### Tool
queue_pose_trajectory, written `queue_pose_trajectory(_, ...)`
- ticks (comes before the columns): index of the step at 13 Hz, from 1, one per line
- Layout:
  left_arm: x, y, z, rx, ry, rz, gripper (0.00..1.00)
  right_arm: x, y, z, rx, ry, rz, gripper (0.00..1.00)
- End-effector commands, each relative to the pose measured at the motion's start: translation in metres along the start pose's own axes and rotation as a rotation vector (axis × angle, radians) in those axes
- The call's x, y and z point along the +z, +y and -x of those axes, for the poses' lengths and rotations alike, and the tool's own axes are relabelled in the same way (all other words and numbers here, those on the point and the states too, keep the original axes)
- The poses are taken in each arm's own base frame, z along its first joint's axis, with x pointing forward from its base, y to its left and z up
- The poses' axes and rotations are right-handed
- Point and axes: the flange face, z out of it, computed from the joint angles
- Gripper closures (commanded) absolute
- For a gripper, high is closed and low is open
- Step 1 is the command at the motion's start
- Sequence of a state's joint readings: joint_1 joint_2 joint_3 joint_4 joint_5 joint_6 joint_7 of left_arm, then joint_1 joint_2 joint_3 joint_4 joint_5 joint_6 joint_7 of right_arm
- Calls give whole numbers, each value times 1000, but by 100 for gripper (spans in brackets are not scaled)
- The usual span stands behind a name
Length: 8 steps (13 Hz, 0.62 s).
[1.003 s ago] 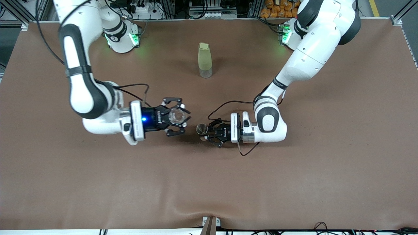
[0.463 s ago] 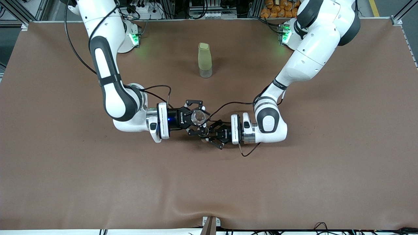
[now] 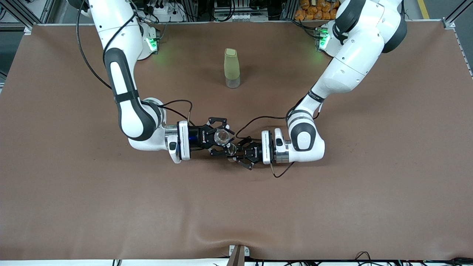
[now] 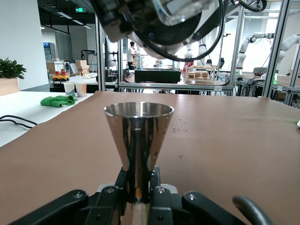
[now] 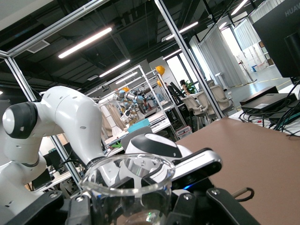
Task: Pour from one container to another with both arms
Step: 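Tilt the beaker over the jigger rim with the right gripper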
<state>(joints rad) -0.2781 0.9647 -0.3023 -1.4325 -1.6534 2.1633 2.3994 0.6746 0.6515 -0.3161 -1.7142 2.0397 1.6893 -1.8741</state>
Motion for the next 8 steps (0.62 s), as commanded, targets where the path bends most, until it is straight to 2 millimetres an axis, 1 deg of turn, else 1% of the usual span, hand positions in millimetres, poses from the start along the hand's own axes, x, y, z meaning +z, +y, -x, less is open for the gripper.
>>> queue_pose_trajectory(1,3,-5,6,23,8,-29,100,-7,-9,15,18,38,-41,100)
queue_pose_trajectory(4,0,-6,7,25,7,-33,100,-2,-10,16,4,32,-42,100)
queue_pose_trajectory(6,-1,-6,14,17,5,-36,100,1,-7,17,4,20,-12,100)
queue_pose_trajectory(8,-2,-7,13,18,6,-38,100,8,-9,17,7,22,-13,100)
